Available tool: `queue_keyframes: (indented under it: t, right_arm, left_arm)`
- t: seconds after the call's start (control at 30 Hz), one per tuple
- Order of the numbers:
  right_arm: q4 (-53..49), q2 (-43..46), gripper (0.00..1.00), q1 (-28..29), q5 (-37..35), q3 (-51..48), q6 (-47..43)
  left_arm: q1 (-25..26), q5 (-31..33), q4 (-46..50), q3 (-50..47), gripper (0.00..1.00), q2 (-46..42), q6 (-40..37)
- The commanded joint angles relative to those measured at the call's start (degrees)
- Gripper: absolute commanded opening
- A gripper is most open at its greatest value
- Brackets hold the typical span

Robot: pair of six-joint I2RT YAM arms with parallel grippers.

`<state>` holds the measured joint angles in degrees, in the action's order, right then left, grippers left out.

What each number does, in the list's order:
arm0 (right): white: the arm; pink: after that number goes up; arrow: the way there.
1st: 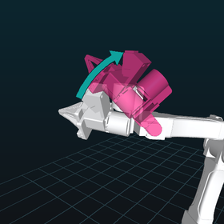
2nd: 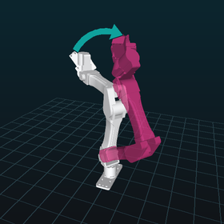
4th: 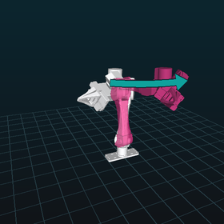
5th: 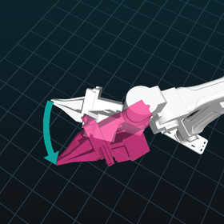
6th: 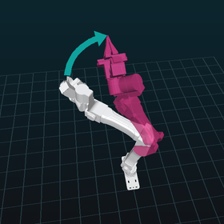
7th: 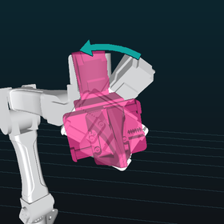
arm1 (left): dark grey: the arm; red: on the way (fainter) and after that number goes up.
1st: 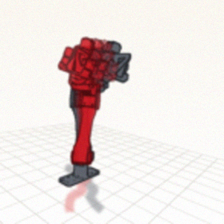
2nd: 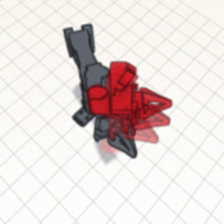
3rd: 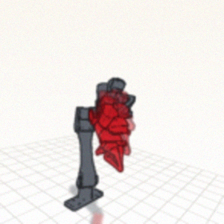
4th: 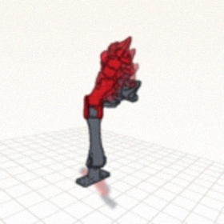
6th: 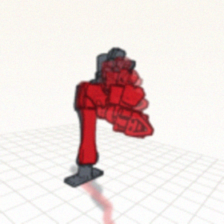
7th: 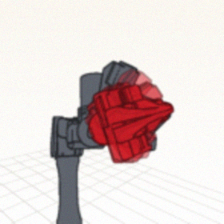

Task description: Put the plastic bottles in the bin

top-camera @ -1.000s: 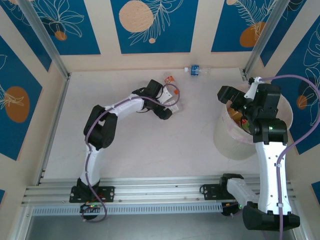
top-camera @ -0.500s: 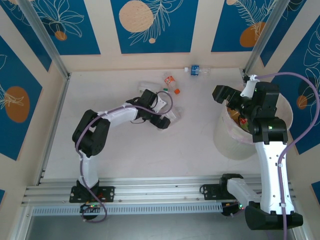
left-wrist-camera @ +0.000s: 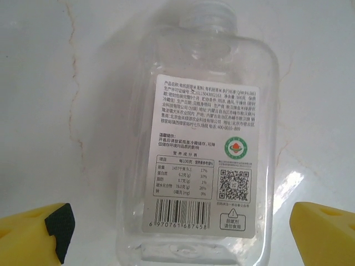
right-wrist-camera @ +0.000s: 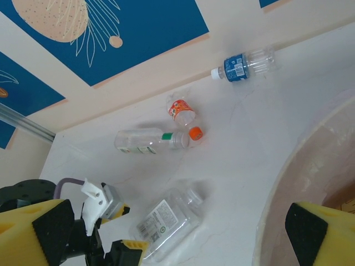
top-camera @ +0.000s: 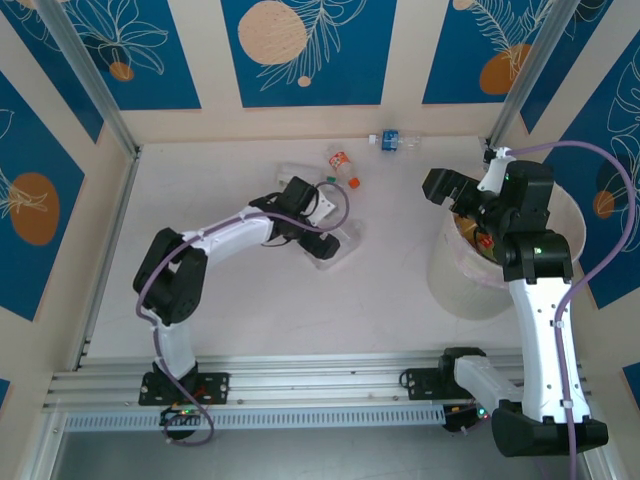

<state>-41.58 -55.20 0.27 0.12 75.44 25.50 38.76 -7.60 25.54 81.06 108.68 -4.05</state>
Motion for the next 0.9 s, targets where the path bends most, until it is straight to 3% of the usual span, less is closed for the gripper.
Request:
queue_keyframes:
  t: [0.0, 0.2, 0.53, 0.87]
  right_arm:
    - [-0.3, 0.2, 1.00, 0.3, -1.0, 1.4, 0.2]
    - [-1.0, 0.4, 1.00, 0.5, -2.1, 1.1, -0.1]
    - [-1.6, 0.4, 1.00, 0.5, -2.2, 1.3, -0.4]
    - [-1.7, 2.4, 1.00, 0.5, -1.5, 2.1, -0.5]
  left_arm:
    - [2.8, 5.0, 9.2, 6.8, 1.00, 4.3, -6.4]
    - [3.8, 7.4, 13.4, 11.7, 1.00, 8.9, -6.9]
    - [4.3, 12.8, 12.6, 13.5, 1.00, 13.9, -7.7]
    - [3.9, 9.1, 7.2, 9.4, 0.77, 9.6, -4.8]
